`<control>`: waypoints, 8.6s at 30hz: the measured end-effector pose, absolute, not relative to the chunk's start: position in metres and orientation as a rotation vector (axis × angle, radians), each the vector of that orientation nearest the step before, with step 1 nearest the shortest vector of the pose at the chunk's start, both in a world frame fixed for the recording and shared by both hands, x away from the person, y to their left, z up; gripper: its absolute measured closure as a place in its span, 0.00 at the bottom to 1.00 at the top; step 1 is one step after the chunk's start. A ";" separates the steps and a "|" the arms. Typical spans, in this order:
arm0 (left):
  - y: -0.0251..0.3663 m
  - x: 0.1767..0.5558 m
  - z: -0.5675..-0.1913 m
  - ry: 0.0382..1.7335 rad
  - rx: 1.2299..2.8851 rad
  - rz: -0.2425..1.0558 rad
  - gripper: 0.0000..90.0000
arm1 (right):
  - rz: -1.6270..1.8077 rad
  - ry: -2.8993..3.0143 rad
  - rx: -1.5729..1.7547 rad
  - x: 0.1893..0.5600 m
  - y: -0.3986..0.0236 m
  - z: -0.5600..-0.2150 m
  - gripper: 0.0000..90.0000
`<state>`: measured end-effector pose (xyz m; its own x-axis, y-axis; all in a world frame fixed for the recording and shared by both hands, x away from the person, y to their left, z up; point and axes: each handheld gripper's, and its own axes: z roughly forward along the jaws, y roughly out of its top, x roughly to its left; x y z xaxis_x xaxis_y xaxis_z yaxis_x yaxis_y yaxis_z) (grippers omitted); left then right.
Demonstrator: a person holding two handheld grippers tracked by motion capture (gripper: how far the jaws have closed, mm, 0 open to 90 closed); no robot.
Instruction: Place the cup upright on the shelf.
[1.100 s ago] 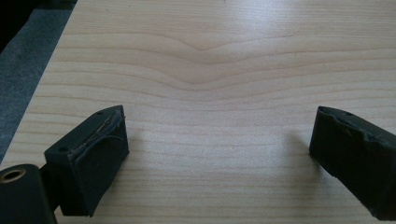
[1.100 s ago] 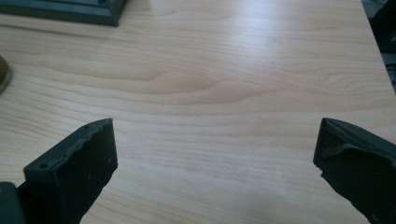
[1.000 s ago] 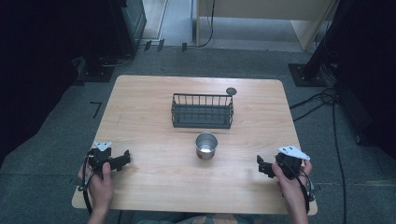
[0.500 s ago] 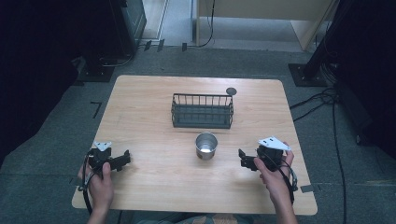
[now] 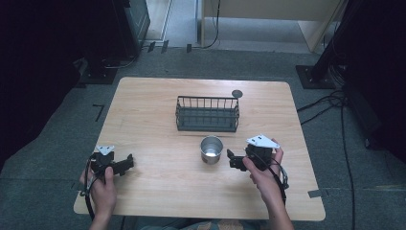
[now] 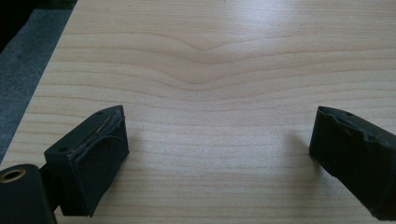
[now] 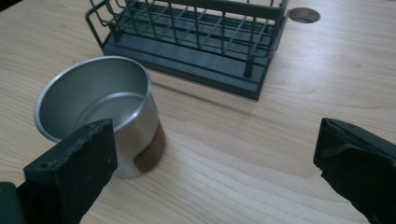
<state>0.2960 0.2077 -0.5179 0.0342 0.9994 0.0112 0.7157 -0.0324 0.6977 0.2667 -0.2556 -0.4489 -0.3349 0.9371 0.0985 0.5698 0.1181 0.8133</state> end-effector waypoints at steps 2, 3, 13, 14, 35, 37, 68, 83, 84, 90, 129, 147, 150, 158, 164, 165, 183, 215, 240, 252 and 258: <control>0.208 0.296 -0.518 1.733 1.802 0.717 0.05 | 1.118 1.961 1.452 0.268 -0.251 -0.447 0.00; 0.208 0.296 -0.518 1.733 1.801 0.717 0.05 | 1.122 1.964 1.447 0.269 -0.249 -0.446 0.00; 0.208 0.296 -0.518 1.734 1.802 0.718 0.05 | 1.158 1.984 1.429 0.274 -0.227 -0.441 0.00; 0.208 0.296 -0.518 1.734 1.802 0.718 0.05 | 1.162 1.992 1.426 0.276 -0.222 -0.440 0.00; 0.208 0.296 -0.518 1.733 1.802 0.718 0.05 | 1.180 2.017 1.434 0.287 -0.175 -0.455 0.00; 0.208 0.296 -0.518 1.734 1.801 0.717 0.05 | 1.178 2.014 1.440 0.288 -0.173 -0.458 0.00; 0.208 0.296 -0.518 1.734 1.801 0.718 0.05 | 1.016 1.970 1.473 0.290 -0.161 -0.494 0.20; 0.208 0.296 -0.518 1.734 1.802 0.718 0.05 | 1.057 1.936 1.470 0.293 -0.165 -0.476 0.20; 0.208 0.296 -0.518 1.733 1.801 0.718 0.05 | 1.056 1.935 1.469 0.294 -0.165 -0.475 0.20; 0.208 0.296 -0.518 1.734 1.802 0.718 0.05 | 1.065 1.927 1.453 0.298 -0.165 -0.464 0.20; 0.208 0.296 -0.518 1.735 1.798 0.718 0.05 | 1.138 1.784 1.358 0.350 -0.177 -0.391 0.20; 0.208 0.296 -0.518 1.734 1.801 0.717 0.05 | 1.108 1.717 1.418 0.397 -0.186 -0.399 0.20; 0.208 0.296 -0.518 1.735 1.800 0.717 0.05 | 1.104 1.713 1.438 0.404 -0.188 -0.402 0.20; 0.208 0.296 -0.518 1.735 1.800 0.717 0.05 | 1.058 1.737 1.471 0.419 -0.185 -0.419 0.20; 0.208 0.296 -0.518 1.734 1.801 0.718 0.05 | 1.028 1.762 1.483 0.424 -0.181 -0.429 0.20; 0.208 0.296 -0.518 1.734 1.800 0.718 0.05 | 1.016 1.771 1.486 0.425 -0.180 -0.432 0.20; 0.208 0.296 -0.518 1.735 1.801 0.717 0.05 | 0.961 1.857 1.519 0.429 -0.178 -0.447 0.20; 0.208 0.296 -0.518 1.734 1.800 0.718 0.05 | 0.994 1.896 1.471 0.392 -0.199 -0.404 0.00; 0.208 0.296 -0.518 1.733 1.801 0.718 0.05 | 0.984 1.812 1.532 0.319 -0.273 -0.428 0.00; 0.208 0.296 -0.518 1.734 1.802 0.718 0.05 | 0.953 1.778 1.585 0.293 -0.305 -0.447 0.00; 0.208 0.296 -0.518 1.734 1.801 0.718 0.05 | 0.935 1.754 1.611 0.281 -0.320 -0.456 0.00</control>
<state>0.2960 0.2076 -0.5179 0.0334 0.9994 0.0122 0.7153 -0.0324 0.6981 0.2815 -0.3202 -0.4561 -0.1073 0.9932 0.0446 0.5903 0.0275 0.8067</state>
